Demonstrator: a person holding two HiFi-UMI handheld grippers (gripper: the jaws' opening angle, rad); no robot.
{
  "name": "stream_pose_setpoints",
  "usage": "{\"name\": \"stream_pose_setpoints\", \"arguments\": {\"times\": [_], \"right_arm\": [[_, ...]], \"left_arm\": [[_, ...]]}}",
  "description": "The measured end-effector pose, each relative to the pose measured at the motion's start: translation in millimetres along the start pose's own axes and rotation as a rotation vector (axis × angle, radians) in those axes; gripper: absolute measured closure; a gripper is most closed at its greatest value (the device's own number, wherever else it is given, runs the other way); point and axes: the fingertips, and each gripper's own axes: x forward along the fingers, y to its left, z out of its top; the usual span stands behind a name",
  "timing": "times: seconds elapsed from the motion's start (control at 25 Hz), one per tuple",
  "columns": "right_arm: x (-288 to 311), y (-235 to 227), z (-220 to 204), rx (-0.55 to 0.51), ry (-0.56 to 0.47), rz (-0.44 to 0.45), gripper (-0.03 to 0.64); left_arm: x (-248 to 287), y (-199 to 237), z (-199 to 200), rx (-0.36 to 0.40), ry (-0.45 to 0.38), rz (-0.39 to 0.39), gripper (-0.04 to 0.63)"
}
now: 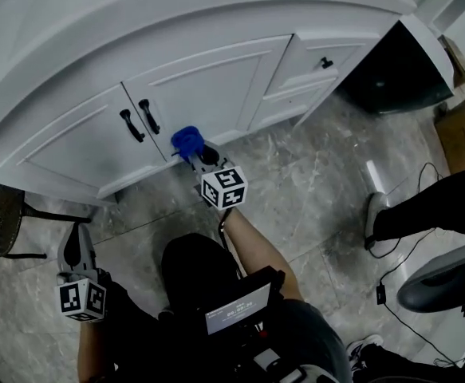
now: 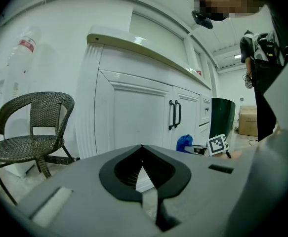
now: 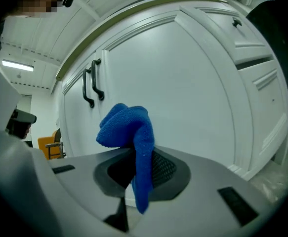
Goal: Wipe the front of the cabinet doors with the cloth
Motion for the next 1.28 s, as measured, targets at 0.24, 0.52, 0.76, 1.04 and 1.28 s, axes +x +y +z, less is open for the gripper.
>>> {"name": "stream_pose_setpoints", "arguments": {"times": [0.24, 0.52, 0.76, 1.04, 1.28], "right_arm": [[-28, -64, 17, -0.008, -0.020, -0.148, 0.568], [-53, -131, 23, -0.007, 0.009, -0.275, 0.568], [-74, -177, 26, 0.045, -0.020, -0.366, 0.568], [-96, -193, 34, 0.106, -0.075, -0.432, 0.568], [-78, -105, 21, 0.042, -0.026, -0.211, 0.568]], "left_arm": [[10, -16, 2, -0.001, -0.006, -0.027, 0.592], [19, -39, 13, 0.018, -0.020, -0.069, 0.592], [18, -45, 17, 0.039, -0.026, -0.071, 0.592], [12, -37, 15, 0.027, -0.030, -0.051, 0.592], [11, -43, 13, 0.012, -0.034, -0.069, 0.592]]}}
